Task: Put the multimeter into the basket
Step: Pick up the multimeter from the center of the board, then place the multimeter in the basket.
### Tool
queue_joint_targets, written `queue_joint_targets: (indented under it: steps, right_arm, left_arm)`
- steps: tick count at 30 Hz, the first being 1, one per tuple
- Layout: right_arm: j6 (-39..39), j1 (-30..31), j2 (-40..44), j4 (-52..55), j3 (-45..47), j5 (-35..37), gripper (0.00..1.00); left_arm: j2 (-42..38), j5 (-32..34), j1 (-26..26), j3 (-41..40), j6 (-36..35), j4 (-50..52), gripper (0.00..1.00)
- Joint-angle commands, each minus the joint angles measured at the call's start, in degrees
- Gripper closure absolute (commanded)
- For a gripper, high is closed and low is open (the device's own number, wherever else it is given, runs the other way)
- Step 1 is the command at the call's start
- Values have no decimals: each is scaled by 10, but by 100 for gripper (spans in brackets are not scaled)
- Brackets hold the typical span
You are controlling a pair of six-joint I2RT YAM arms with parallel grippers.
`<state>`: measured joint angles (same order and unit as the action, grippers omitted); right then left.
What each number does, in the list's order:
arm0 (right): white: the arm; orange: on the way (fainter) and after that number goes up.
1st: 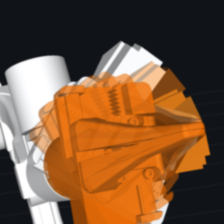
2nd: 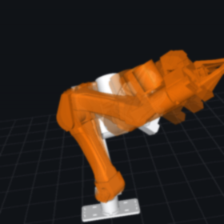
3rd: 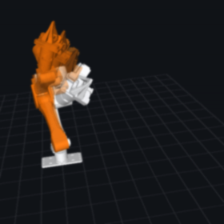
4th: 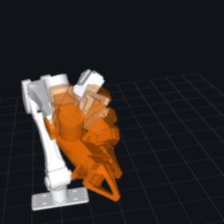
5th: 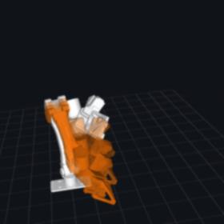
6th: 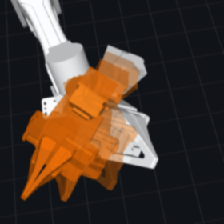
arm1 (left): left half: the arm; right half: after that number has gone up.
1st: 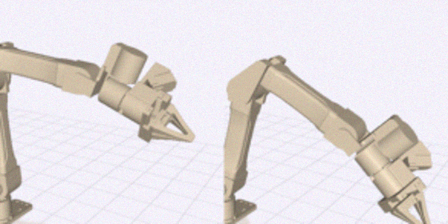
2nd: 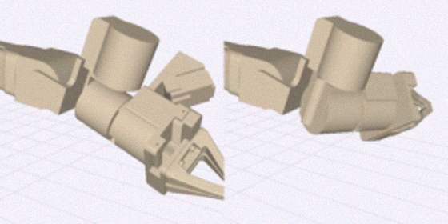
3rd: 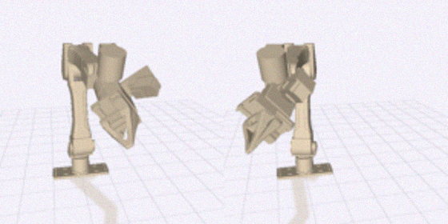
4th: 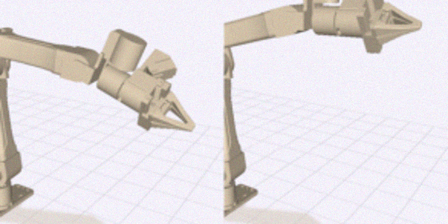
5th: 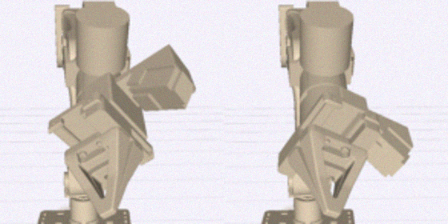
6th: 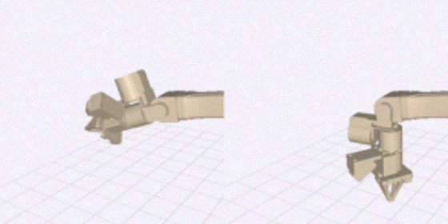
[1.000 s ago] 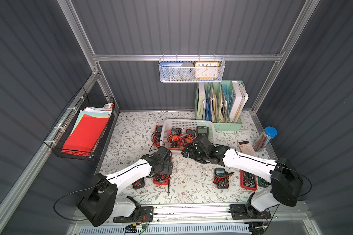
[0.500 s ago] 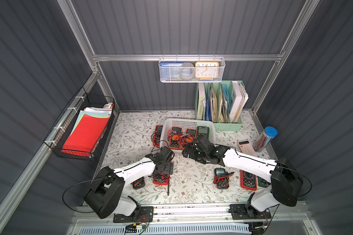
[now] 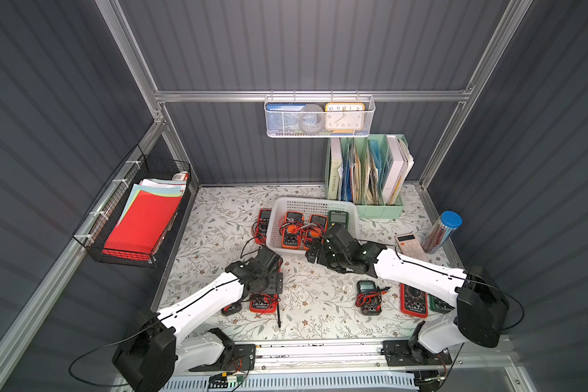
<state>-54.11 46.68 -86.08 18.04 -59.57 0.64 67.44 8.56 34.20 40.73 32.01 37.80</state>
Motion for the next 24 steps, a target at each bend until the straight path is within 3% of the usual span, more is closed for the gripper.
queue_joint_targets:
  steps: [1, 5, 9, 17, 24]
  right_arm:
    - [11, -15, 29, 19, -18, 21, 1]
    - [26, -52, 62, 21, -32, 26, 1]
    - [44, -101, 79, 40, -56, 13, 1]
    - [56, -172, 112, 55, -45, 1, 1]
    - [51, -216, 147, 60, 12, -1, 1]
  left_arm:
    - [-47, -10, 1, 42, 20, 81, 60]
    - [-80, -2, 1, 99, 14, 127, 60]
    - [-59, 6, 1, 177, -9, 138, 60]
    - [97, -3, 1, 362, -74, 113, 58]
    - [280, -43, 1, 568, -103, 92, 58]
